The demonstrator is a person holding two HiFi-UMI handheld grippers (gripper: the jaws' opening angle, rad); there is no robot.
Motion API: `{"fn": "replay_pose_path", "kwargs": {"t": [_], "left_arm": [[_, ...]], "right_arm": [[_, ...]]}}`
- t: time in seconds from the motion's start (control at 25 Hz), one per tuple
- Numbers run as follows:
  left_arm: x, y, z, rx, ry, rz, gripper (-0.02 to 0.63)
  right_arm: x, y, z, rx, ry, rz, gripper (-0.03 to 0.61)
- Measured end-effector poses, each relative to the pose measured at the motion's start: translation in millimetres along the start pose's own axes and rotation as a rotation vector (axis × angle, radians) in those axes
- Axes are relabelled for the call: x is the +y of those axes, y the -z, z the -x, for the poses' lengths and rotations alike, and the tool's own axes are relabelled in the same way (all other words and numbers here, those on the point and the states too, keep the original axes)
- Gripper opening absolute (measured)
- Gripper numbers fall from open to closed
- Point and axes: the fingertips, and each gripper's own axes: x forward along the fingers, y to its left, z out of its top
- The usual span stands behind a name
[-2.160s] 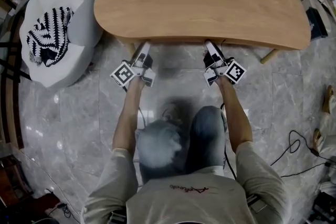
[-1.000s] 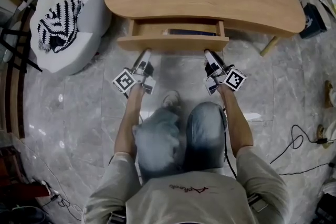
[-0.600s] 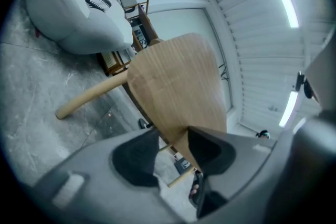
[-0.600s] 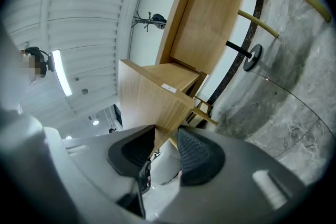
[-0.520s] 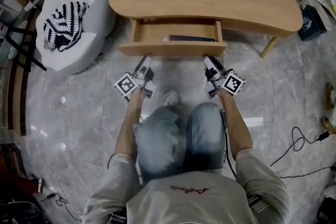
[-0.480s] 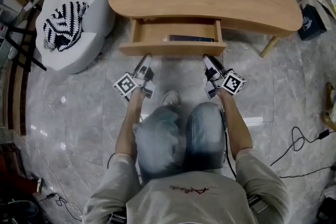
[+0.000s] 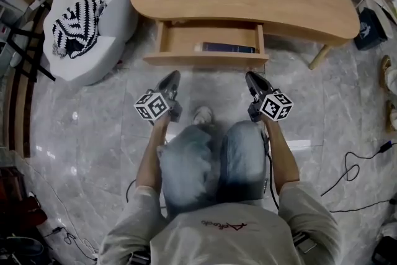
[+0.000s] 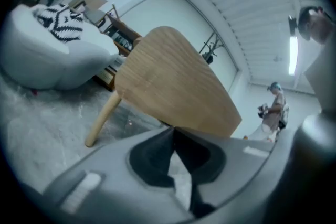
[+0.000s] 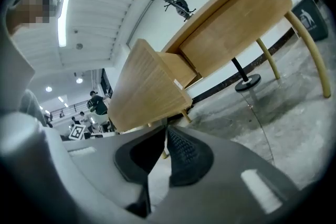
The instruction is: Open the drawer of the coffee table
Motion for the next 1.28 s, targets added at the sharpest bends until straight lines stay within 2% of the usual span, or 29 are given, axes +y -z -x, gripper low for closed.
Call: {"fn": "replay_pose_path", "kwargs": {"t": [0.04,0.2,0.32,0.52,0.68,1.04,1.28], "left_arm": [[-2,3,0,0.031,-0.009,-0.073,0.000],[-14,13,-6,0.144,-0.016,-0.346,0.000],[-18,17,-13,0.183,-0.006,-0.428,0.000],[-10,18,-29,0.201,0.001,-0.424,0.000],[1,26,-48,0.248,0.004,-0.404,0.000],[9,19,-76,0.382,0.006,-0.295,0.000],[-12,2,-56,0.486,-0.024,-0.201,0.000]], "right_arm": [[0,1,1,0.019,0.012,0.047,0.003],[3,2,1,0.086,0.046,0.245,0.003],[6,0,-3,0.118,0.054,0.344,0.003],[1,2,-17,0.156,0.063,0.390,0.003],[-12,9,-33,0.209,0.091,0.393,0.003],[-17,4,-58,0.344,0.151,0.293,0.003],[20,-17,-50,0.459,0.186,0.232,0.003]]}}
